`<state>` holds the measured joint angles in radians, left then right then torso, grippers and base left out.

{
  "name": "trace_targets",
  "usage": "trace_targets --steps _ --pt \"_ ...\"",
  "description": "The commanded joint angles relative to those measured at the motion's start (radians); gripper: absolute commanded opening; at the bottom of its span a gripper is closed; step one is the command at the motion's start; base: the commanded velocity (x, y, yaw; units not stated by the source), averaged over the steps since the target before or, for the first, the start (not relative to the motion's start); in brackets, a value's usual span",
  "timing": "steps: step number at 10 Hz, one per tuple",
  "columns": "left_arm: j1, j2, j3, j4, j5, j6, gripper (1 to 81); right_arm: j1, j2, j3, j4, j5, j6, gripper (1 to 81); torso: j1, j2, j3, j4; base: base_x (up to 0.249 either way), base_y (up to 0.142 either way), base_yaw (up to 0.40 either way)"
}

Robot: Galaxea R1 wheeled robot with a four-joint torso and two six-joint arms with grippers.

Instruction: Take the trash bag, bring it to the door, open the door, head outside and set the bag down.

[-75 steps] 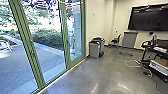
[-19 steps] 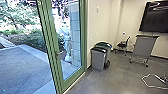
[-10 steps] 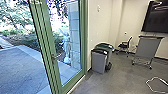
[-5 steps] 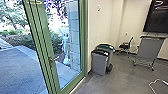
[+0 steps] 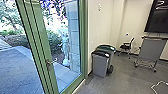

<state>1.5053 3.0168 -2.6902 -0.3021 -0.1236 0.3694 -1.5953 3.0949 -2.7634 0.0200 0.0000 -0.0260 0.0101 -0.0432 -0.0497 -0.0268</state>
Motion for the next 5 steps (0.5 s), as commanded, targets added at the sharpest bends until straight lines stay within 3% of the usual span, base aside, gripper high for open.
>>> trace_targets --steps 1,2,5 --pt "-0.050 0.004 0.003 0.014 0.056 0.005 1.0 0.036 0.015 0.010 -0.015 -0.063 -0.006 81.1 0.000 0.000 0.000 0.000 0.164 0.000 0.000" --pt "-0.049 0.004 0.003 0.014 0.056 0.005 1.0 0.036 0.015 0.010 -0.015 -0.063 -0.006 81.1 0.000 0.000 0.000 0.000 0.164 0.000 0.000" --pt "-0.049 0.004 0.003 0.014 0.056 0.005 1.0 0.036 0.015 0.009 -0.015 -0.063 -0.006 81.1 0.000 0.000 0.000 0.000 0.164 0.073 0.000"
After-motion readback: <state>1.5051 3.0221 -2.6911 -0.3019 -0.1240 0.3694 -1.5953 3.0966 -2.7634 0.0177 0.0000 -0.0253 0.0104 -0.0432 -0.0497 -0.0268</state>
